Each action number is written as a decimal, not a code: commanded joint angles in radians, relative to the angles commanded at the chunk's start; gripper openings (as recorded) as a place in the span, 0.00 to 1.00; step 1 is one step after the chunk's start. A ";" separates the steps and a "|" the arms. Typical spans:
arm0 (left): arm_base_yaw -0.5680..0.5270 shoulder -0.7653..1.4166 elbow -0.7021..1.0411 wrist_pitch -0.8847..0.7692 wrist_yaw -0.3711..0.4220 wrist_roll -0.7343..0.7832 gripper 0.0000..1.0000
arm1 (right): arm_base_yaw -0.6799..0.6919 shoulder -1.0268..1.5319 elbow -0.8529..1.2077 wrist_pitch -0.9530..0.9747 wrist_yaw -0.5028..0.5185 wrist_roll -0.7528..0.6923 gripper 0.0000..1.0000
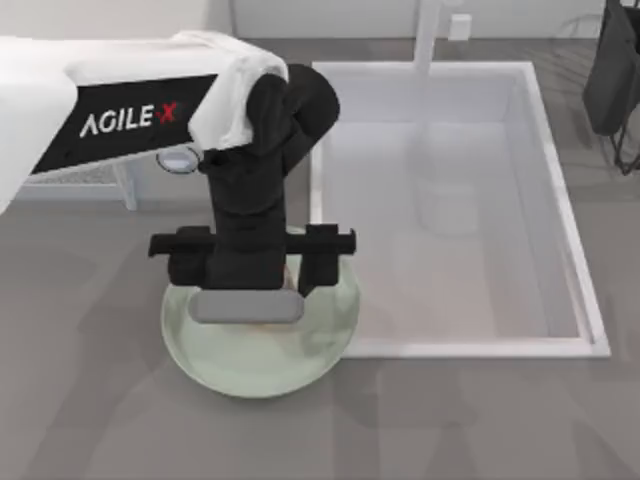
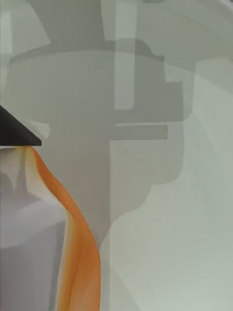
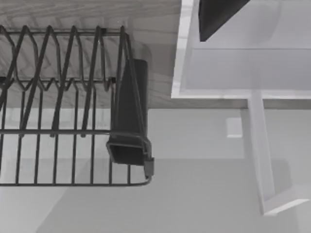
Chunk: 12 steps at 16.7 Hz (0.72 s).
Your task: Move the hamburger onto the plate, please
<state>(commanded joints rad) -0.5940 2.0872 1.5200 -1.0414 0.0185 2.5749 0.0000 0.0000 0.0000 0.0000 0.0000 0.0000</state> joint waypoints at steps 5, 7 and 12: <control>0.000 0.000 0.000 0.000 0.000 0.000 0.60 | 0.000 0.000 0.000 0.000 0.000 0.000 1.00; 0.000 0.000 0.000 0.000 0.000 0.000 0.75 | 0.000 0.000 0.000 0.000 0.000 0.000 1.00; 0.000 0.000 0.000 0.000 0.000 0.000 1.00 | 0.000 0.000 0.000 0.000 0.000 0.000 1.00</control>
<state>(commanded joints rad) -0.5940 2.0872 1.5200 -1.0414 0.0185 2.5749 0.0000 0.0000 0.0000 0.0000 0.0000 0.0000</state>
